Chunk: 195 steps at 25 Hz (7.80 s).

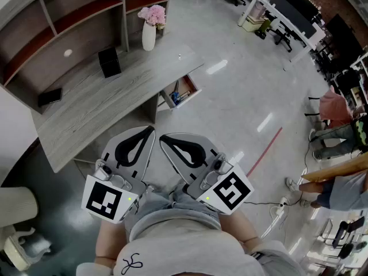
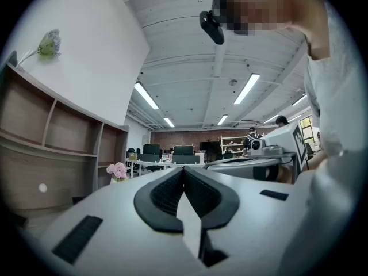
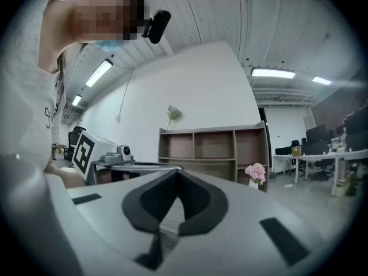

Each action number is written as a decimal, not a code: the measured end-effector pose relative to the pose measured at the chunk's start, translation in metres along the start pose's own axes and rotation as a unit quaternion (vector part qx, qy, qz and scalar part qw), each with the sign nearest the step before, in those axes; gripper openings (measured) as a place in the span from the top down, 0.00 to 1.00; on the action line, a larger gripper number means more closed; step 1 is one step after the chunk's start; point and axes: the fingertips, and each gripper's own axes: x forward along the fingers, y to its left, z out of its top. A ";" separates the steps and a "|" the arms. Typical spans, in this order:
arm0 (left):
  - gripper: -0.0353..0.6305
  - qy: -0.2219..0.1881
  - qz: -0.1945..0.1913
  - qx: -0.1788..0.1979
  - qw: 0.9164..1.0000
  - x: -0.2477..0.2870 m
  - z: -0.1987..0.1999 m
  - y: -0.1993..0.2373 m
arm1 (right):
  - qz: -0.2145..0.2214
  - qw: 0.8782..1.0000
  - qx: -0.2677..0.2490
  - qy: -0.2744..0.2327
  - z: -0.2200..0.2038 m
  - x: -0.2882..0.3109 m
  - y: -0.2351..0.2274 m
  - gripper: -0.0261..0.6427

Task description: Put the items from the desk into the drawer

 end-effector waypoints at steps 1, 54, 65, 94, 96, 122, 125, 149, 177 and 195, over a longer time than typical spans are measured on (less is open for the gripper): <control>0.93 0.001 -0.001 0.000 1.000 0.001 -0.001 -0.001 | 0.000 1.000 0.000 0.000 0.000 -0.001 -0.001 0.95; 0.93 -0.009 0.026 0.029 0.999 0.216 -0.004 0.062 | 0.036 0.998 0.034 -0.029 -0.004 0.027 -0.233 0.95; 0.93 0.025 0.031 0.031 0.999 0.255 -0.019 0.074 | 0.026 0.998 0.053 -0.032 -0.015 0.024 -0.286 0.95; 0.93 0.049 -0.139 0.004 0.989 0.360 -0.065 0.232 | -0.158 0.975 0.130 0.086 -0.121 0.185 -0.460 0.95; 0.93 0.057 -0.151 0.004 0.987 0.361 -0.073 0.236 | -0.169 0.970 0.145 0.100 -0.138 0.193 -0.470 0.95; 0.93 0.090 -0.170 -0.051 0.980 0.371 -0.134 0.273 | -0.236 0.889 0.213 0.331 -0.350 0.211 -0.530 0.88; 0.93 0.093 -0.166 -0.054 0.980 0.371 -0.136 0.276 | -0.239 0.881 0.204 0.354 -0.360 0.210 -0.532 0.87; 0.93 0.092 -0.161 -0.053 0.981 0.371 -0.134 0.273 | -0.231 0.893 0.155 0.353 -0.343 0.215 -0.524 0.92; 0.93 0.057 -0.208 -0.046 0.975 0.381 -0.107 0.138 | -0.252 0.948 0.120 0.153 -0.185 0.076 -0.461 0.92; 0.93 0.075 -0.214 -0.044 0.973 0.388 -0.129 0.117 | -0.271 0.921 0.184 0.212 -0.295 0.042 -0.438 0.92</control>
